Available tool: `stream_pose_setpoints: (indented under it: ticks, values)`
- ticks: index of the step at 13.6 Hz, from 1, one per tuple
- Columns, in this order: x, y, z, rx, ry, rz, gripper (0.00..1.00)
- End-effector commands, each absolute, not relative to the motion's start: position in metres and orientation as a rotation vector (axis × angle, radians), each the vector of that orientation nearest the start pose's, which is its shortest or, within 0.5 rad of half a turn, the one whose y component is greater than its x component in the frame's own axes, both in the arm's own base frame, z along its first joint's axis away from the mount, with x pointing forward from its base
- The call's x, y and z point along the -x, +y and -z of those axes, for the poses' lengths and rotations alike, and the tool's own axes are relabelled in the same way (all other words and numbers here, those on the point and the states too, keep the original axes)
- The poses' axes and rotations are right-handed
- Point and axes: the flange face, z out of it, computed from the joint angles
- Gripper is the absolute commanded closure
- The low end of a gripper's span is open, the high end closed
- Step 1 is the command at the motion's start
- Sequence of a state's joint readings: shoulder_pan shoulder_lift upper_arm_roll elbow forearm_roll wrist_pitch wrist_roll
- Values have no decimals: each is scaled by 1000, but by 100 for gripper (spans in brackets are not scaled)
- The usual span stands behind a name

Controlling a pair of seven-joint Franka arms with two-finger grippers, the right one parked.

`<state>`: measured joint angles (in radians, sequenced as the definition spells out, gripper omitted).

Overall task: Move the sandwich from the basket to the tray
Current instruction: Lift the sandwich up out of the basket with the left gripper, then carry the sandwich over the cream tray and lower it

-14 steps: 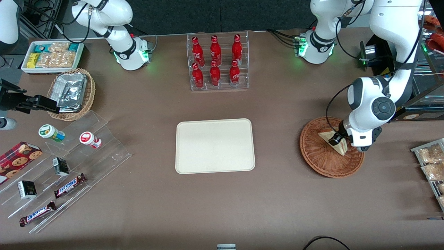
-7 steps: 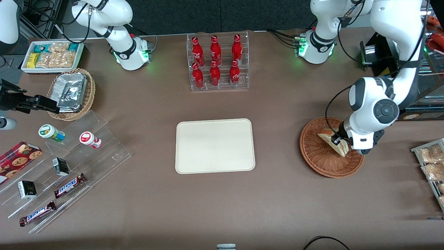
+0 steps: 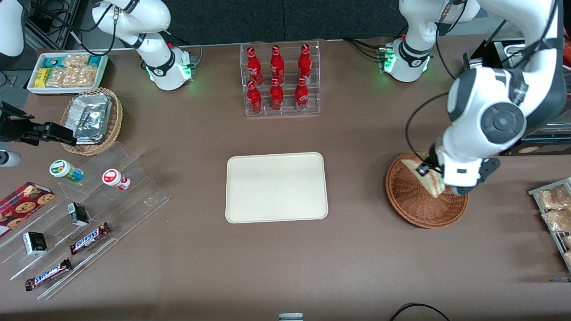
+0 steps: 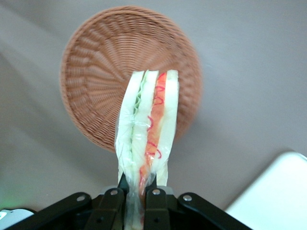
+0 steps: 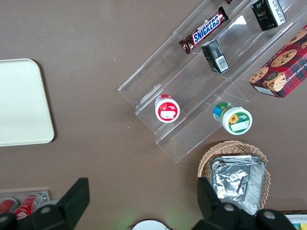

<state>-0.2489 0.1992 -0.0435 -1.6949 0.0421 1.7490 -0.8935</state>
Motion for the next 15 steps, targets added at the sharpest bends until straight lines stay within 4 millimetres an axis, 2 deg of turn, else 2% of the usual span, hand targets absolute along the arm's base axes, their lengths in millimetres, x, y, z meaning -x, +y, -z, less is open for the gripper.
stream_pose_setpoints:
  ticks: [1,2,4,7,9,11,15]
  values:
    - [-575,-233,-472,2958,-726,-144,100]
    - [-572,-255,-471,2978,-675,-142,100]
    - [-568,-310,-455,3016,-552,-164,100]
    - [-561,-388,-421,3046,-411,-188,100]
    - [-549,-433,-393,3074,-323,-176,100]
    - [-537,-466,-371,3106,-306,-140,100]
    - [-513,-506,-321,3104,-211,-155,100]
